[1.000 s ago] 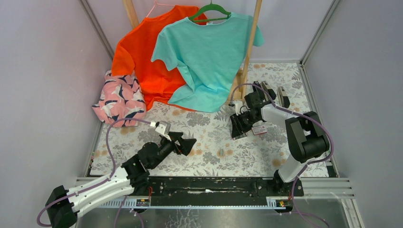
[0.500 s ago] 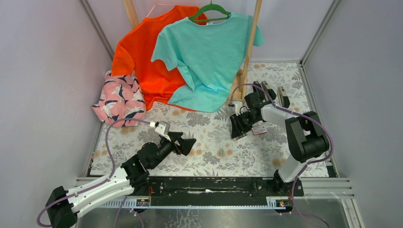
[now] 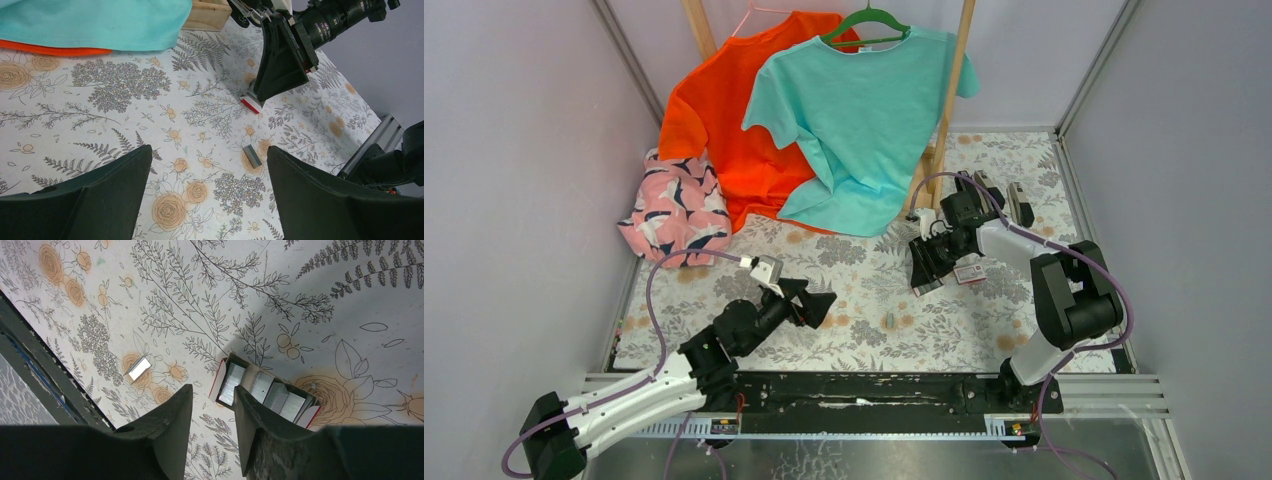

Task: Unload the staples from the stapler
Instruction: Adjust the staple in the staple box.

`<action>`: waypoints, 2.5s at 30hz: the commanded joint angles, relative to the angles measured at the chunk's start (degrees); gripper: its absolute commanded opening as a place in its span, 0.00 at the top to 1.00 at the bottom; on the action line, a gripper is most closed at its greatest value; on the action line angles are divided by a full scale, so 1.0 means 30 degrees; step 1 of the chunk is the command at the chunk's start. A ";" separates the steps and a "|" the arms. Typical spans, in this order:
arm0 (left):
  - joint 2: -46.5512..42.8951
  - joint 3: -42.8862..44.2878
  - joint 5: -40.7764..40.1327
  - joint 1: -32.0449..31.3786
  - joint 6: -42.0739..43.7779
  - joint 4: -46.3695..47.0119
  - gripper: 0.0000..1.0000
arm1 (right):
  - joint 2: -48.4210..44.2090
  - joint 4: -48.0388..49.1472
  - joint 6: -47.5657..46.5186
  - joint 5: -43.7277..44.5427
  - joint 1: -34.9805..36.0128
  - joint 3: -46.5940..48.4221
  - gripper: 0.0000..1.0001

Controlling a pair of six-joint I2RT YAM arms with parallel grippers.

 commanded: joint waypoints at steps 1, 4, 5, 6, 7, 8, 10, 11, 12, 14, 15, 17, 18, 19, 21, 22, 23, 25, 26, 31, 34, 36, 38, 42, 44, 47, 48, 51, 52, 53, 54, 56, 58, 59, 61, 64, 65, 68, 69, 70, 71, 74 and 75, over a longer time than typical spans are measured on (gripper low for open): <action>-0.0292 -0.0016 -0.0373 0.0051 0.0219 0.0174 0.08 | -0.0712 0.0034 -0.0059 0.0286 -0.0225 0.0167 0.57; -0.0356 -0.0019 -0.0390 0.0053 0.0225 0.0126 0.08 | -0.0881 0.0022 -0.0107 0.0610 -0.0388 0.0186 0.57; -0.0343 -0.0032 -0.0375 0.0040 0.0227 0.0146 0.08 | -0.0940 -0.0037 -0.0152 0.0748 -0.0419 0.0201 0.57; -0.0341 -0.0034 -0.0380 0.0042 0.0227 0.0163 0.08 | -0.1050 -0.0046 -0.0211 0.0919 -0.0445 0.0217 0.57; -0.0337 -0.0012 -0.0374 0.0039 0.0227 0.0169 0.08 | -0.1133 -0.0047 -0.0266 0.1142 -0.0454 0.0215 0.57; -0.0340 -0.0002 -0.0373 0.0038 0.0227 0.0177 0.08 | -0.1191 -0.0062 -0.0320 0.1342 -0.0467 0.0219 0.57; -0.0336 -0.0002 -0.0396 0.0044 0.0234 0.0171 0.08 | -0.1186 -0.0145 -0.0424 0.1695 -0.0453 0.0257 0.56; -0.0340 -0.0004 -0.0376 0.0047 0.0242 0.0133 0.08 | -0.1139 -0.0198 -0.0457 0.1796 -0.0453 0.0297 0.56; -0.0348 -0.0005 -0.0373 0.0028 0.0254 0.0147 0.08 | -0.1060 -0.0282 -0.0527 0.1878 -0.0453 0.0339 0.55; -0.0341 -0.0005 -0.0362 0.0051 0.0254 0.0110 0.08 | -0.0910 -0.0493 -0.0652 0.2111 -0.0453 0.0446 0.54; -0.0367 0.0021 -0.0371 0.0054 0.0256 0.0067 0.08 | -0.0856 -0.0561 -0.0705 0.2221 -0.0453 0.0489 0.54; -0.0420 0.0003 -0.0391 0.0041 0.0256 0.0022 0.08 | -0.0927 -0.0603 -0.0796 0.2463 -0.0453 0.0515 0.53; -0.0428 -0.0004 -0.0401 0.0053 0.0263 0.0034 0.08 | -0.0982 -0.0589 -0.0815 0.2577 -0.0456 0.0516 0.53; -0.0462 -0.0016 -0.0402 0.0036 0.0257 0.0036 0.08 | -0.1033 -0.0576 -0.0835 0.2723 -0.0457 0.0531 0.53; -0.0460 -0.0036 -0.0425 0.0032 0.0256 0.0042 0.08 | -0.1081 -0.0549 -0.0863 0.2814 -0.0477 0.0484 0.53; -0.0447 -0.0034 -0.0405 0.0026 0.0256 0.0037 0.08 | -0.1082 -0.0546 -0.0860 0.2848 -0.0481 0.0520 0.53; -0.0431 -0.0034 -0.0410 0.0037 0.0256 0.0036 0.08 | -0.1060 -0.0567 -0.0856 0.2894 -0.0482 0.0525 0.53; -0.0429 -0.0033 -0.0374 0.0038 0.0256 0.0050 0.08 | -0.0948 -0.0582 -0.0893 0.2989 -0.0482 0.0534 0.53; -0.0425 -0.0034 -0.0377 0.0045 0.0256 0.0041 0.08 | -0.0890 -0.0627 -0.0929 0.3023 -0.0482 0.0570 0.53; -0.0500 -0.0034 -0.0388 0.0054 0.0240 0.0020 0.08 | -0.0711 -0.0677 -0.0970 0.3161 -0.0505 0.0623 0.52; -0.0475 -0.0034 -0.0386 0.0026 0.0256 -0.0008 0.08 | -0.0513 -0.0746 -0.0973 0.3182 -0.0536 0.0640 0.52; -0.0489 -0.0034 -0.0374 0.0039 0.0255 -0.0016 0.08 | -0.0347 -0.0825 -0.0978 0.3055 -0.0526 0.0654 0.52; -0.0517 -0.0060 -0.0376 0.0047 0.0241 -0.0045 0.08 | -0.0229 -0.0908 -0.0993 0.2929 -0.0511 0.0699 0.52; -0.0530 -0.0063 -0.0373 0.0039 0.0256 -0.0001 0.08 | -0.0023 -0.0991 -0.1031 0.2835 -0.0511 0.0736 0.52; -0.0522 -0.0063 -0.0390 0.0038 0.0252 -0.0003 0.08 | 0.0108 -0.1063 -0.1050 0.2745 -0.0526 0.0771 0.53; -0.0520 -0.0063 -0.0380 0.0036 0.0228 -0.0022 0.08 | 0.0104 -0.1087 -0.1066 0.2540 -0.0534 0.0773 0.53; -0.0521 -0.0063 -0.0375 0.0049 0.0249 -0.0023 0.08 | 0.0077 -0.1085 -0.1054 0.2418 -0.0518 0.0772 0.53; -0.0523 -0.0047 -0.0376 0.0032 0.0227 -0.0006 0.08 | -0.0068 -0.1080 -0.1058 0.2065 -0.0519 0.0758 0.53; -0.0510 -0.0061 -0.0373 0.0054 0.0252 0.0002 0.08 | -0.0139 -0.1051 -0.1060 0.1988 -0.0512 0.0734 0.54; -0.0516 -0.0063 -0.0387 0.0055 0.0226 -0.0005 0.08 | -0.0188 -0.1044 -0.1064 0.1913 -0.0515 0.0730 0.54; -0.0524 -0.0078 -0.0375 0.0029 0.0252 -0.0017 0.08 | -0.0268 -0.1021 -0.1053 0.1834 -0.0515 0.0701 0.54; -0.0538 -0.0048 -0.0373 0.0051 0.0213 -0.0021 0.08 | -0.0307 -0.1014 -0.1050 0.1734 -0.0527 0.0696 0.54; -0.0517 -0.0063 -0.0375 0.0053 0.0227 -0.0019 0.08 | -0.0325 -0.1013 -0.1087 0.1534 -0.0525 0.0680 0.54; -0.0517 -0.0063 -0.0377 0.0036 0.0227 -0.0008 0.08 | -0.0343 -0.1010 -0.1111 0.1472 -0.0528 0.0669 0.55; -0.0517 -0.0063 -0.0400 0.0034 0.0236 0.0005 0.08 | -0.0394 -0.1019 -0.1098 0.1375 -0.0527 0.0656 0.55; -0.0461 -0.0063 -0.0402 0.0028 0.0256 0.0051 0.08 | -0.0467 -0.1014 -0.1083 0.1175 -0.0511 0.0630 0.55; -0.0433 -0.0063 -0.0391 0.0037 0.0256 0.0082 0.08 | -0.0467 -0.1014 -0.1081 0.1141 -0.0529 0.0637 0.55; -0.0371 -0.0063 -0.0374 0.0053 0.0249 0.0099 0.08 | -0.0424 -0.1042 -0.1091 0.1002 -0.0522 0.0670 0.55; -0.0378 -0.0063 -0.0373 0.0055 0.0251 0.0095 0.08 | -0.0385 -0.1058 -0.1082 0.0958 -0.0524 0.0668 0.55; -0.0371 -0.0063 -0.0376 0.0037 0.0255 0.0120 0.08 | -0.0330 -0.1071 -0.1096 0.0909 -0.0513 0.0664 0.55; -0.0356 -0.0063 -0.0362 0.0038 0.0256 0.0112 0.08 | -0.0289 -0.1094 -0.1090 0.0852 -0.0519 0.0656 0.55; -0.0370 -0.0063 -0.0375 0.0033 0.0256 0.0111 0.08 | -0.0200 -0.1146 -0.1101 0.0680 -0.0512 0.0667 0.55; -0.0388 -0.0063 -0.0373 0.0052 0.0256 0.0111 0.08 | -0.0163 -0.1144 -0.1102 0.0640 -0.0515 0.0682 0.55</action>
